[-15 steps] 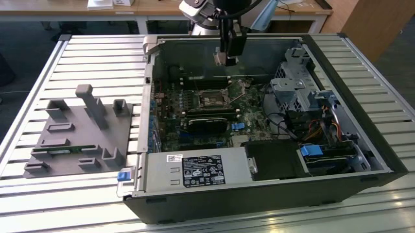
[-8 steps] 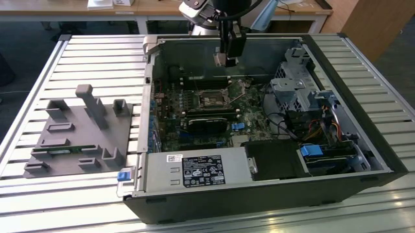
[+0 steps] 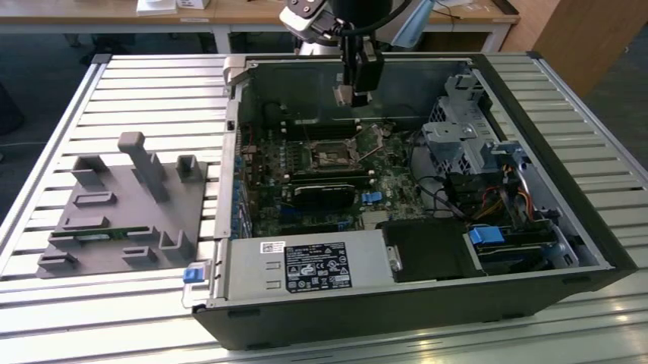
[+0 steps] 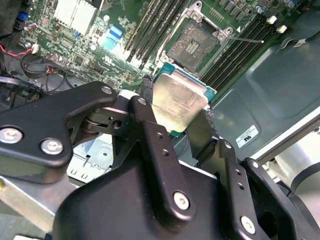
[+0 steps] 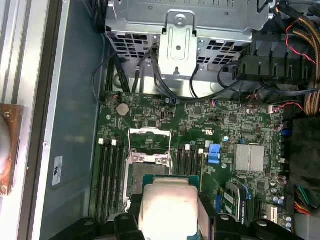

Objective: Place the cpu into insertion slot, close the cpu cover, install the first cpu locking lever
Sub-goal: 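Place the cpu into insertion slot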

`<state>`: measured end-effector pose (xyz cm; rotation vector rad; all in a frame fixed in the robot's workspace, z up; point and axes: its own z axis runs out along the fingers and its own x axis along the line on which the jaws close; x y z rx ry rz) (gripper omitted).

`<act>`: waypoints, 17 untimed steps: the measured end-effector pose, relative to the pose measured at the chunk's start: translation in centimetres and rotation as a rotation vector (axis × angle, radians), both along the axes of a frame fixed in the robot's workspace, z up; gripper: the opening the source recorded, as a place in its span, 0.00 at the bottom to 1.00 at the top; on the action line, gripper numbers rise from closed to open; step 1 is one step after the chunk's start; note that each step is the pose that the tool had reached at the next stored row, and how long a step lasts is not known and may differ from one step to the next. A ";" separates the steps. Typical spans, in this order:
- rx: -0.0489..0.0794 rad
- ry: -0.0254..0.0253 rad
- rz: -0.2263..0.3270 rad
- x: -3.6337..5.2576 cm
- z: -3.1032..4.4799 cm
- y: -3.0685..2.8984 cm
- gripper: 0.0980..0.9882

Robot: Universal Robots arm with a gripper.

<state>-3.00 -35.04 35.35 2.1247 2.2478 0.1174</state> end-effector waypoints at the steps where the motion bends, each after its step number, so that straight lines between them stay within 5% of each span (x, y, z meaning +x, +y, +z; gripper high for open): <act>1: 0.000 0.0000 0.000 0.00 -0.04 0.00 0.48; 17: 0.000 -0.0001 0.000 0.00 -0.76 0.00 0.48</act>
